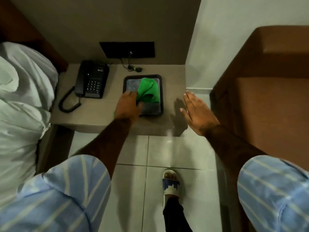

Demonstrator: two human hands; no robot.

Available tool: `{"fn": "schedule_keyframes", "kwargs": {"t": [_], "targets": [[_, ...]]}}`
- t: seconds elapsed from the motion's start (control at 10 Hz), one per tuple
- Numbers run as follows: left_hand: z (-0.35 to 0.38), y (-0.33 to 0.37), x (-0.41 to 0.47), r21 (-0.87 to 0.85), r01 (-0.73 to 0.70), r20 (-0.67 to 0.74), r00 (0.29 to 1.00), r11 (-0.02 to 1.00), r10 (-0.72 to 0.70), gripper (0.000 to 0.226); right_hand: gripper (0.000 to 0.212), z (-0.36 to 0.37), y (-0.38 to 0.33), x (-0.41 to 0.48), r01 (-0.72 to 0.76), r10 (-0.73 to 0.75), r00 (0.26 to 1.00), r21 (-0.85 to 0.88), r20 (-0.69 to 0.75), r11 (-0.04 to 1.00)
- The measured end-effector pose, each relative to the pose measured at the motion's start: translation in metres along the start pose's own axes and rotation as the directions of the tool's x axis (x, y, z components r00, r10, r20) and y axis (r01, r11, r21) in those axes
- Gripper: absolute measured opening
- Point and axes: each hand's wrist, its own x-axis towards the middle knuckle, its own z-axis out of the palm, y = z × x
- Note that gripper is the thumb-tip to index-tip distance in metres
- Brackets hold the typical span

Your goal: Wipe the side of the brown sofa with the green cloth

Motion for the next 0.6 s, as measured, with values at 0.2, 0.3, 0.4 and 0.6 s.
{"fn": "schedule_keyframes", "kwargs": {"t": [0.2,0.3,0.4,0.6], "targets": [[0.049,-0.013,0.086,0.219,-0.098,0.080,0.993,0.971,0.082,0.040,0.065,0.052,0.010,0.079,-0.046,0.040,0.992,0.049,0.123,0.998],[0.083,-0.030,0.095,0.247,-0.132,0.179,0.980,0.960,0.089,0.045,0.064,0.087,0.021,0.100,-0.051,0.041,0.988,0.065,0.152,0.997],[0.112,-0.051,0.082,0.175,-0.124,0.141,0.985,0.977,0.100,0.055,0.071,0.116,0.028,0.105,-0.036,0.034,0.992,0.010,0.121,0.999],[0.112,-0.053,0.066,0.146,-0.155,0.224,0.967,0.977,0.120,0.081,0.070,0.108,0.027,0.113,-0.012,0.016,0.989,-0.028,0.147,1.000]]}}
